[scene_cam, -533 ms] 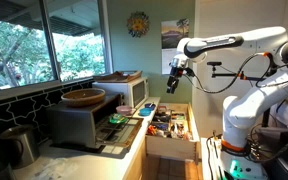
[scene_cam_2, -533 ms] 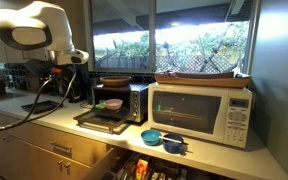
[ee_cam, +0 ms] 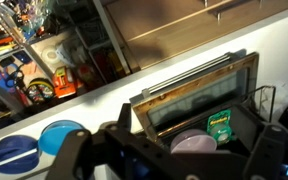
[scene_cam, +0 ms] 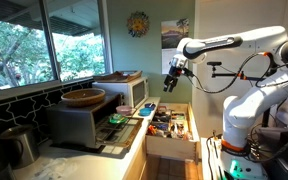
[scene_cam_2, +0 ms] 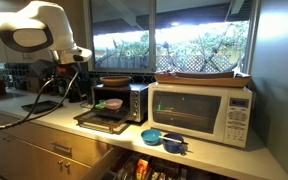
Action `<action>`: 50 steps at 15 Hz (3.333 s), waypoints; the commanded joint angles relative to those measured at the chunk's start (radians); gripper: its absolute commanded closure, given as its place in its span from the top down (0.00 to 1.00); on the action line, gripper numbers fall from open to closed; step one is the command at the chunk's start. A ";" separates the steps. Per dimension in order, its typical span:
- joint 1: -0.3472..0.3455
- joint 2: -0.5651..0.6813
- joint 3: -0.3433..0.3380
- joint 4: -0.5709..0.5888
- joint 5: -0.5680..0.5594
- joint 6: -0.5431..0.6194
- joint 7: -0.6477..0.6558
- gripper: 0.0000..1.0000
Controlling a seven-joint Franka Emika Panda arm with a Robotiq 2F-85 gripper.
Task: Pick up the purple bowl and put it on top of the gray oven
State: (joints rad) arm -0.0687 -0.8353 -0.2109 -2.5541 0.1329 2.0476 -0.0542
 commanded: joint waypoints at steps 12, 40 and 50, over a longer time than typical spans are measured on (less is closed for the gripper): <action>-0.015 0.426 0.062 0.085 0.069 0.381 0.100 1.00; 0.009 0.804 0.190 0.470 0.134 0.431 0.548 0.61; 0.006 0.788 0.185 0.452 0.139 0.396 0.555 0.50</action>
State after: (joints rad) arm -0.0689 -0.0426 -0.0135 -2.0811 0.2427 2.4663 0.5080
